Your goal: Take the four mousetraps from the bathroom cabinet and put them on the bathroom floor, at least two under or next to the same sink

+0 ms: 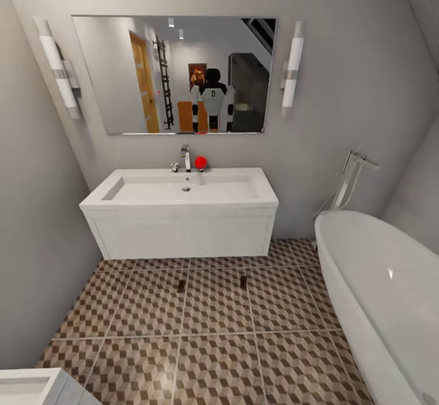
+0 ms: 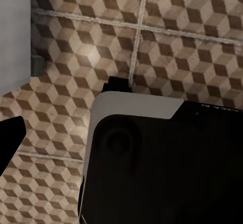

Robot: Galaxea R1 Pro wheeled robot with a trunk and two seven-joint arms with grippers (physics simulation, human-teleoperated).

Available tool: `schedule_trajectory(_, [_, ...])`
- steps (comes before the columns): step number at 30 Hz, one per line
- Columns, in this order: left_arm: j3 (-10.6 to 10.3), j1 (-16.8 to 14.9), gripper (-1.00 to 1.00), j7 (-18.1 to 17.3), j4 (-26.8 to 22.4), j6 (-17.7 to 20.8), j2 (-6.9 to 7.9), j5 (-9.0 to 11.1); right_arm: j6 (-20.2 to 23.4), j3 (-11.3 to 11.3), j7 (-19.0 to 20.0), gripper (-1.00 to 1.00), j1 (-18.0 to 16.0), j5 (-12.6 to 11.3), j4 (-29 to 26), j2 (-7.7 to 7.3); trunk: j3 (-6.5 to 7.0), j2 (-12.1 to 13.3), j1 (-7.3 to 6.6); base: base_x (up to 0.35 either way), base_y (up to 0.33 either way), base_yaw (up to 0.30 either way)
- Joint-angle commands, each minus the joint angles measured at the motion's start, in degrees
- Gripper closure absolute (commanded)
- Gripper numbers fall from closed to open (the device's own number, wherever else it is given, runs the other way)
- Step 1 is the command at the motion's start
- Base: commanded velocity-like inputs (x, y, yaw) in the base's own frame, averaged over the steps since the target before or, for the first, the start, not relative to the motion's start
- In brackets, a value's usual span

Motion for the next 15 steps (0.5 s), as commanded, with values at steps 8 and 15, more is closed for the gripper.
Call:
schedule_trajectory(8, [-0.37,1.6,-1.0,0.12,-0.03,-0.28,0.01,0.49,-0.22,-0.48,-0.27,-1.0,-0.01,0.55,0.19,0.0,0.66,-0.05,0.01,0.0,0.0,0.0])
schedule_trajectory(15, [-0.41,2.88,-1.0,0.09,-0.05,-0.4,0.05,0.27,-0.22,-0.48,-0.27,-1.0,0.0,0.55,0.19,0.05,1.29,-0.05,0.01,0.0,0.0,0.0])
